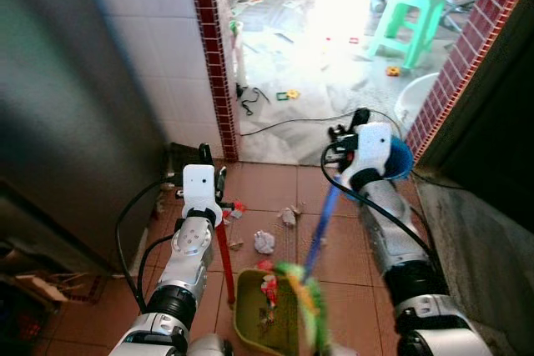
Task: Sweep floor
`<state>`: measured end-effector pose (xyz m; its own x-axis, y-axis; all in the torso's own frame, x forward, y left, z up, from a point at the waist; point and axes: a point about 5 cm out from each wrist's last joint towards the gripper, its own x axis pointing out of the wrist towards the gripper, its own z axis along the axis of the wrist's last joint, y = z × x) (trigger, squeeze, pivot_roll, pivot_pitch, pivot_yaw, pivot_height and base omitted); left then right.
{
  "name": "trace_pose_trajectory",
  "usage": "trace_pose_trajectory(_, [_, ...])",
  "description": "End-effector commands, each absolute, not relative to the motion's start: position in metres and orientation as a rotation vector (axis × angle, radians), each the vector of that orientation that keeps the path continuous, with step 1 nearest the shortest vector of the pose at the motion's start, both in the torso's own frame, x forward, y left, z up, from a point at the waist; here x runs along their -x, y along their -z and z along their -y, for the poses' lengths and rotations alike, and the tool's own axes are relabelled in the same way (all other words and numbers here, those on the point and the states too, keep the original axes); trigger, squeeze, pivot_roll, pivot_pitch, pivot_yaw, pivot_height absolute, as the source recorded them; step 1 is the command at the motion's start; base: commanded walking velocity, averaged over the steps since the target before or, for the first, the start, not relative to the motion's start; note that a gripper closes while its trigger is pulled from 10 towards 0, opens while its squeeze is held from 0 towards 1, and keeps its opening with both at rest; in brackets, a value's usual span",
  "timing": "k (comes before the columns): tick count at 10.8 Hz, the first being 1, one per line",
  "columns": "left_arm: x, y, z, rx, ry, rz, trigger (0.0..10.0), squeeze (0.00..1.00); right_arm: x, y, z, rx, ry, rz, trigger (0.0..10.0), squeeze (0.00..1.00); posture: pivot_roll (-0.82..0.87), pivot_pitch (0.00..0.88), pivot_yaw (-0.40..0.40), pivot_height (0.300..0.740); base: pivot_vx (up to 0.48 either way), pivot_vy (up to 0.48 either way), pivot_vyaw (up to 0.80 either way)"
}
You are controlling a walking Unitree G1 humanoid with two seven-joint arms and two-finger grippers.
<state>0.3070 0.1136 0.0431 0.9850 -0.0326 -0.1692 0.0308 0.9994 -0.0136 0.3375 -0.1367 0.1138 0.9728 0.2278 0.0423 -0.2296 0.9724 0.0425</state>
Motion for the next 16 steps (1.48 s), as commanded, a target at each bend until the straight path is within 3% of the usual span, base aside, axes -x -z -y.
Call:
trace_pose_trajectory(1, [-0.305, -0.039, -0.121, -0.034, -0.003, -0.197, 10.0, 0.0, -0.344, -0.135, 0.135, -0.083, -0.252, 0.102, 10.0, 0.0, -0.05, 0.0, 0.055, 0.74, 0.0, 0.0, 0.0])
trace_pose_trajectory(6, [-0.307, -0.037, -0.119, -0.042, -0.023, -0.217, 10.0, 0.0, -0.336, -0.187, 0.1, -0.203, -0.615, 0.088, 10.0, 0.0, -0.06, 0.0, 0.056, 0.74, 0.0, 0.0, 0.0])
trace_pose_trajectory(8, [-0.308, -0.039, -0.119, -0.044, -0.019, -0.206, 10.0, 0.0, -0.329, -0.203, 0.1, -0.192, -0.717, 0.086, 10.0, 0.0, -0.07, 0.0, 0.06, 0.74, 0.0, 0.0, 0.0])
trace_pose_trajectory(11, [-0.31, -0.044, -0.126, -0.02, 0.009, -0.185, 10.0, 0.0, -0.336, -0.222, 0.124, -0.081, -0.598, 0.199, 10.0, 0.0, -0.06, 0.0, 0.063, 0.74, 0.0, 0.0, 0.0])
trace_pose_trajectory(16, [-0.308, -0.046, -0.139, -0.002, 0.02, -0.173, 10.0, 0.0, -0.341, -0.247, 0.148, -0.144, -0.41, 0.343, 10.0, 0.0, -0.06, 0.0, 0.066, 0.74, 0.0, 0.0, 0.0])
